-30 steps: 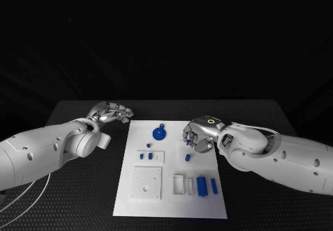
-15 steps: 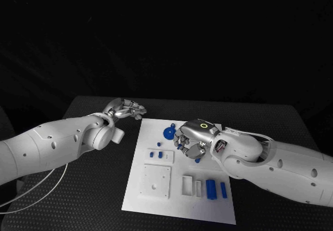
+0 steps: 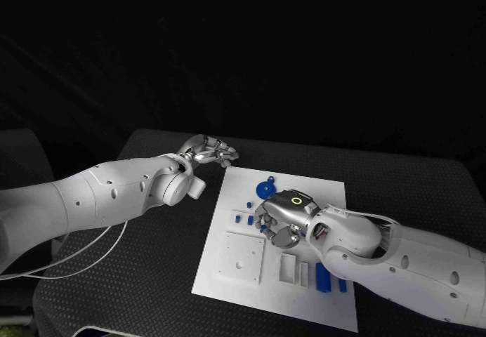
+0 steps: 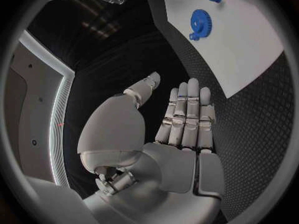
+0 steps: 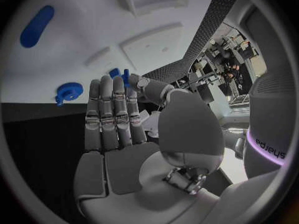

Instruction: Assemble the parts on the task board

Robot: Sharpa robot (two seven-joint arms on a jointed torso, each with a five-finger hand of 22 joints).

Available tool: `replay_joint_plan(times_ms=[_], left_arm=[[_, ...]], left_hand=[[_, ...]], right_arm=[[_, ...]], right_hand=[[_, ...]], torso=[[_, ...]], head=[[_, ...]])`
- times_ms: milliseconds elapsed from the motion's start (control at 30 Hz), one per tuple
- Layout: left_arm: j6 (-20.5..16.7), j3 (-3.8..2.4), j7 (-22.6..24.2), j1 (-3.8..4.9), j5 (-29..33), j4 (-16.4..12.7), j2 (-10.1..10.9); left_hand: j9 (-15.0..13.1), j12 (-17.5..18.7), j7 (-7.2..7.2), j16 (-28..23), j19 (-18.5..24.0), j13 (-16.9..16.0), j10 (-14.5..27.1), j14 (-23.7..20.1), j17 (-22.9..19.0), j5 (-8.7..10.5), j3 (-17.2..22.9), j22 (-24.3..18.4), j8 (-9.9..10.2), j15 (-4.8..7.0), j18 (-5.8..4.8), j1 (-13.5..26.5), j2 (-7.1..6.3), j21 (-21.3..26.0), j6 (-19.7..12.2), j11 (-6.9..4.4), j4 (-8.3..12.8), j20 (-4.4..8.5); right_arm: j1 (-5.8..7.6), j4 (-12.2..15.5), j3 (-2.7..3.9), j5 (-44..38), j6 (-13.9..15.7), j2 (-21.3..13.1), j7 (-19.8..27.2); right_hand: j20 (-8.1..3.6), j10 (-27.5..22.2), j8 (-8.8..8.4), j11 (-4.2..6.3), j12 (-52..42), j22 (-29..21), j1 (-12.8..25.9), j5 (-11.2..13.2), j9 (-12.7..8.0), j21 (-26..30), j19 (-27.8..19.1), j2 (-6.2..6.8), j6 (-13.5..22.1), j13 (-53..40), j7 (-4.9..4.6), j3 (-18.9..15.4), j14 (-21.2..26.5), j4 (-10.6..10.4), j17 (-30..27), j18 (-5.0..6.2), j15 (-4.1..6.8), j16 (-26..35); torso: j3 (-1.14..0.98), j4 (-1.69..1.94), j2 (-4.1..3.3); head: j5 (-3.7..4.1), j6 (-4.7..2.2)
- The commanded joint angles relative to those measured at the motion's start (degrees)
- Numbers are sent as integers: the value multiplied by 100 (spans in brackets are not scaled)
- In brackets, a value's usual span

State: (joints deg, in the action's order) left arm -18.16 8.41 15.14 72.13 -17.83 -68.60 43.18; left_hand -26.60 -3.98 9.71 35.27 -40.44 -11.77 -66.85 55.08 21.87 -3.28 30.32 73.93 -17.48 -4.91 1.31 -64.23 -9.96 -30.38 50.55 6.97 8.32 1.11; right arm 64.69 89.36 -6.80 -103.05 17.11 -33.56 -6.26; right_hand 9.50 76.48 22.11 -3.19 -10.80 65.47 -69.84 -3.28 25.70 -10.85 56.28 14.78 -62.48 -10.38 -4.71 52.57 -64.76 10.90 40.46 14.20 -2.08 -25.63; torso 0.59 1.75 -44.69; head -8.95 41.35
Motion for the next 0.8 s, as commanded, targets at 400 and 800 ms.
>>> replay_joint_plan(times_ms=[400, 800], left_arm=[[62, -6, 32, 8, 42, 17, -69], [72, -6, 29, 7, 42, 16, -78]], left_hand=[[4, -5, -12, -38, -16, 13, -5, 37, 13, -6, -30, 9, 26, 4, 94, -11, -6, 26, -42, 43, -20, -27], [4, -4, -11, -47, -16, 17, -4, 37, 19, -6, -30, 10, 27, 2, 93, -10, -4, 32, -45, 44, -23, -29]], right_arm=[[-221, -35, -150, -340, -84, 175, 92], [-298, -84, -191, -362, -141, 250, 110]], right_hand=[[3, 10, 35, 11, 35, 16, 15, -5, 20, -15, 27, -49, -13, -18, -22, -53, -28, 20, 19, 80, -12, 34], [2, 11, 33, 11, 40, 22, 18, -7, 27, -14, 28, -58, -13, -27, -23, -62, -30, 29, 26, 80, -12, 39]], torso=[[-6, -7, -5], [-6, -5, -3]], head=[[-214, 164], [-280, 232]])
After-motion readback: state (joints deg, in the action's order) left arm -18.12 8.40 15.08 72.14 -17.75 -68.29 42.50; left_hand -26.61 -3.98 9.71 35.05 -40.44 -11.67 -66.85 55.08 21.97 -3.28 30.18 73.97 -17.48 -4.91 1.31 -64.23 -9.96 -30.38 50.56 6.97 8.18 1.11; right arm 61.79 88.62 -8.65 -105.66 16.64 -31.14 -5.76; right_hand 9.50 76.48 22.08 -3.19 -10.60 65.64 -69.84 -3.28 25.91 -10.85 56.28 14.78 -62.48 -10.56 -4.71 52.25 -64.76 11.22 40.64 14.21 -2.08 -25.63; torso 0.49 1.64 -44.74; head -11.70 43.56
